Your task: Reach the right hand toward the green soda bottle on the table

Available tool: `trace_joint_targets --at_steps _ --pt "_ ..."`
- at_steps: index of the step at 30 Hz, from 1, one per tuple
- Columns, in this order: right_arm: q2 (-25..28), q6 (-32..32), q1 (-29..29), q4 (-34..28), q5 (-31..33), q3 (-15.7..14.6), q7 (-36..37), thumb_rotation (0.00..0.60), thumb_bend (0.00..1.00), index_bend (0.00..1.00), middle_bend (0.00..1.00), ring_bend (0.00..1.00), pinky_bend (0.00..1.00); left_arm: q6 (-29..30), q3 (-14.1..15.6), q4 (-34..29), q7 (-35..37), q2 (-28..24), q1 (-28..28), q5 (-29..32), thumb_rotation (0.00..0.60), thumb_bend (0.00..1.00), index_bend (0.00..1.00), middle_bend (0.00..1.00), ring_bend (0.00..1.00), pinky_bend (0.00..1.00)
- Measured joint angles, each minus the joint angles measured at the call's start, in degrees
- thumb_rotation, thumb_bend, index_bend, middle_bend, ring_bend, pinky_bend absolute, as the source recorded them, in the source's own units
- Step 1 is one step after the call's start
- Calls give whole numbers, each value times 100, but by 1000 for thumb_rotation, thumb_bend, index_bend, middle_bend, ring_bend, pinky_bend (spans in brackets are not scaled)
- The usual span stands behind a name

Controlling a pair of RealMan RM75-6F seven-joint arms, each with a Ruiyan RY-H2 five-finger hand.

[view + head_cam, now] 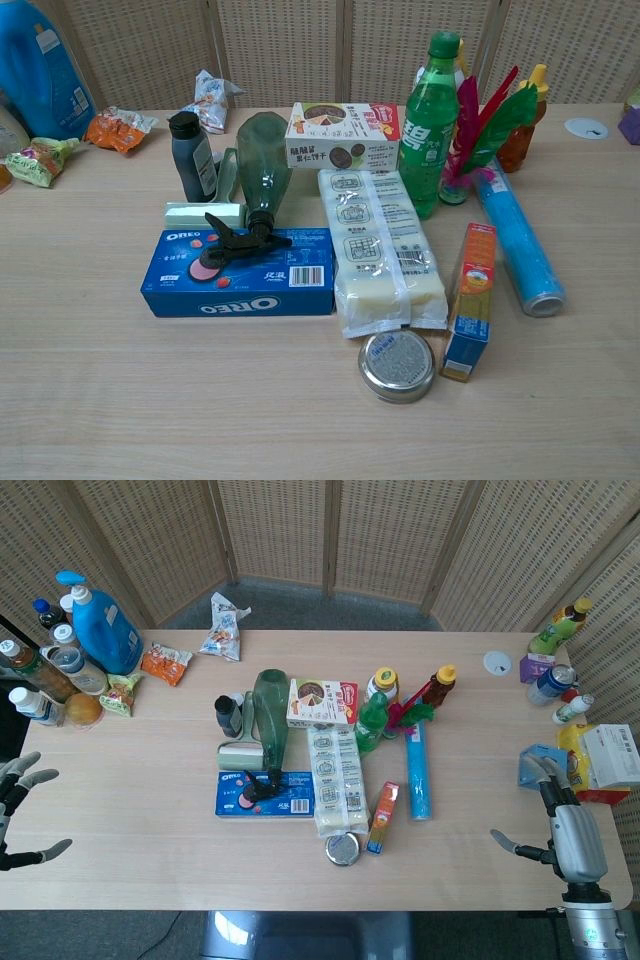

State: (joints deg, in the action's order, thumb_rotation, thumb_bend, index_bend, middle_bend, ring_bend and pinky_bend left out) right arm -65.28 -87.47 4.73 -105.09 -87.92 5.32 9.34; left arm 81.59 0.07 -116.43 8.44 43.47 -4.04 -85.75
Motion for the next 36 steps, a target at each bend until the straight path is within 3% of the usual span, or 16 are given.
trace_joint_targets --at_steps 9,21,25,36 --pt "-54 116 36 35 20 -40 -22 600 0 44 107 0 215 7 -15 -13 -53 21 -4 27 600 0 213 0 0 0" --pt "-314 606 234 -73 -305 -340 -294 600 0 44 107 0 214 -51 -34 43 55 -7 -27 102 600 0 213 0 0 0" --pt "-371 906 447 -169 -148 -220 -273 600 0 43 107 0 215 -83 -62 55 55 -3 -52 170 600 0 213 0 0 0" --pt "-188 2039 1199 -1017 1087 370 227 600 0 31 107 0 214 -194 -84 36 -125 70 -113 285 600 0 213 0 0 0"
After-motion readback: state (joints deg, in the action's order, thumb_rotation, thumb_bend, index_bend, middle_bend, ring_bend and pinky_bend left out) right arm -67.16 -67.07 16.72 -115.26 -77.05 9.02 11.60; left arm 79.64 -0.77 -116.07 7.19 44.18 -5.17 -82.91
